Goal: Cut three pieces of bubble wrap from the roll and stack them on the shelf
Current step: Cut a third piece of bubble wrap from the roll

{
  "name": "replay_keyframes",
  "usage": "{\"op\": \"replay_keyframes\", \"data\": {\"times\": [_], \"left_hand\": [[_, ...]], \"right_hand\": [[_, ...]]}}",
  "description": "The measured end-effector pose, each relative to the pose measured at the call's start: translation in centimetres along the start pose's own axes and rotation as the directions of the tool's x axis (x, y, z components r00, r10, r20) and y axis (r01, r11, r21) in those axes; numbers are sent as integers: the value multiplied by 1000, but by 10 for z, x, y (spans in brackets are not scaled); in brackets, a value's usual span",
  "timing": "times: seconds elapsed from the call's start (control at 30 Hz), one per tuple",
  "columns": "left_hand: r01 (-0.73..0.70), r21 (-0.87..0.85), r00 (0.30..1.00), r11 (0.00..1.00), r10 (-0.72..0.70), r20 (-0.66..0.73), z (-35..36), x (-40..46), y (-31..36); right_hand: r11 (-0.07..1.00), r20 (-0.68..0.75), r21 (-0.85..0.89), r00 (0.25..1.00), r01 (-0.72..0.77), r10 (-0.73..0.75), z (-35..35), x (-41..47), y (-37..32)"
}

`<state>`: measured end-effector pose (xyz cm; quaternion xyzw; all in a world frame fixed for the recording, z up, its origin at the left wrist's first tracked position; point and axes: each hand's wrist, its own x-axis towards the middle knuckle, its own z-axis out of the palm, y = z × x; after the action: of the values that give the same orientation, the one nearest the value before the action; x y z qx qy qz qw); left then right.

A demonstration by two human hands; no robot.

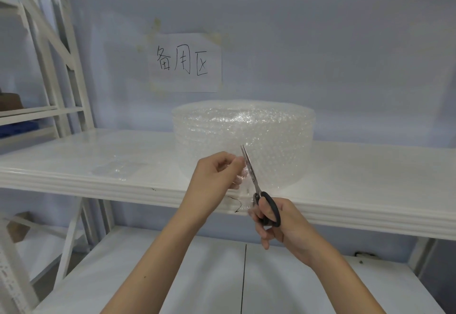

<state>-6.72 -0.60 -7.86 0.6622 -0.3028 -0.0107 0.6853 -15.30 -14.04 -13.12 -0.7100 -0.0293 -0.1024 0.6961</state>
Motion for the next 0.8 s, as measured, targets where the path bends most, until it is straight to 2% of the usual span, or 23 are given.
{"op": "replay_keyframes", "data": {"times": [0.27,0.47,0.6,0.8], "left_hand": [[-56,30,998,998,56,-7,-1,-1,-1],[-75,34,997,997,73,40,0,-3,-4],[-95,5,995,995,95,22,2,-3,-3],[-86,3,996,996,86,20,4,-2,-2]], "right_hand": [[998,180,60,984,-15,4,-7,-4,1],[999,143,28,990,-16,12,-9,-1,0],[999,111,38,993,-34,30,-7,2,1],[998,171,48,985,-32,24,-10,-3,7]]}}
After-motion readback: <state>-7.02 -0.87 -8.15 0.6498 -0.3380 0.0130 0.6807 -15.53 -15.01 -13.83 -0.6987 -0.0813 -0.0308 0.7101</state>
